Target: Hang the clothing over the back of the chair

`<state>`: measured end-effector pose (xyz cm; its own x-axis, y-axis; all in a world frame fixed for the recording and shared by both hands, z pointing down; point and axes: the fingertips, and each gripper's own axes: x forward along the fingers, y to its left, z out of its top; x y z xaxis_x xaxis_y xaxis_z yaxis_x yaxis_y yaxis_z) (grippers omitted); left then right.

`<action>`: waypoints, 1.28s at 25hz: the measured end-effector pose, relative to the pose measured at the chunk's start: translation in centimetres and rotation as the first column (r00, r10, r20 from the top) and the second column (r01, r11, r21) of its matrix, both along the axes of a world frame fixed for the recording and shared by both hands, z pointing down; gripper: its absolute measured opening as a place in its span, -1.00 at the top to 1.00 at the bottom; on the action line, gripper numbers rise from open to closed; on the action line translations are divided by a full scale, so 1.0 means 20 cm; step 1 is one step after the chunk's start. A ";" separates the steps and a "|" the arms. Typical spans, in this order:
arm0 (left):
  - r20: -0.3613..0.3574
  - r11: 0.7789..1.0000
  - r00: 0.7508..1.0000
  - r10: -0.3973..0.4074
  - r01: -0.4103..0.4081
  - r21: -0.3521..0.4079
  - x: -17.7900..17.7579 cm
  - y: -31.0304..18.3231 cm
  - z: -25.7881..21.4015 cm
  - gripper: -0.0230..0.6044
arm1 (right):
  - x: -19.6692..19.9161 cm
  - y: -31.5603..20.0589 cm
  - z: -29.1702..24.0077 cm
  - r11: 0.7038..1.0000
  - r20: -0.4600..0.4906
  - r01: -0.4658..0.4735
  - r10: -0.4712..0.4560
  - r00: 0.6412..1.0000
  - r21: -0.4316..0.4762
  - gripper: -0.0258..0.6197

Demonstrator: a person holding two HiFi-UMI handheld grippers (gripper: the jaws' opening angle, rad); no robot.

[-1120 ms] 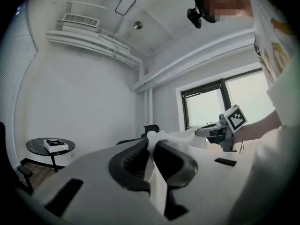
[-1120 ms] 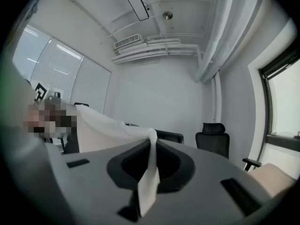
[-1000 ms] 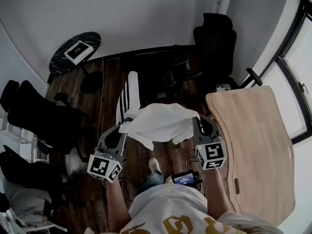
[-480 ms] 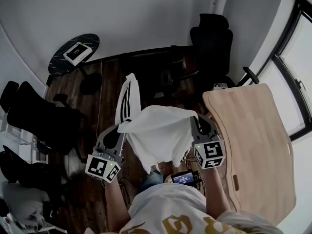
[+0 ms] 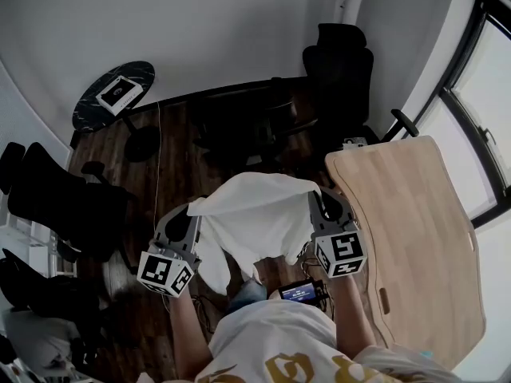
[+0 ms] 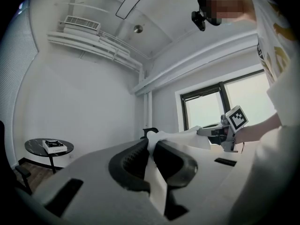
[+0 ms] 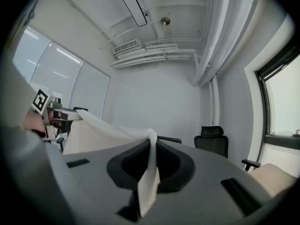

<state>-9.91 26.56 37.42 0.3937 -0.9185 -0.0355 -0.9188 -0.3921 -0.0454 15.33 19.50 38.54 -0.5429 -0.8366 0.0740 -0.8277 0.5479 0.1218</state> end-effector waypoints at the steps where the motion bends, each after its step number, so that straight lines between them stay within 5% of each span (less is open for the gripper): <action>1: -0.001 1.000 1.000 -0.001 0.001 0.000 0.00 -0.02 0.00 0.80 | 0.00 -0.02 0.00 1.000 0.001 0.001 -0.001 1.000 0.001 0.84; 9: -0.023 1.000 1.000 -0.003 0.003 0.003 -0.06 -0.30 0.02 0.80 | -0.04 -0.26 0.01 1.000 -0.002 0.017 -0.017 1.000 -0.001 0.84; 20: -0.068 0.999 0.997 0.026 -0.023 0.045 -0.21 -1.06 -0.02 0.80 | -0.19 -0.94 0.01 1.000 -0.029 0.023 -0.023 0.999 -0.011 0.84; 32: -0.060 0.990 0.990 0.124 -0.119 0.077 -0.31 -1.69 -0.08 0.80 | -0.27 -1.45 -0.02 0.998 -0.006 -0.069 0.068 0.998 -0.014 0.84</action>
<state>-16.19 -7.30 35.75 0.4973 -0.8579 -0.1294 -0.8663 -0.4991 -0.0202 9.90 -9.57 38.21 -0.4838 -0.8706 0.0894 -0.8626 0.4916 0.1193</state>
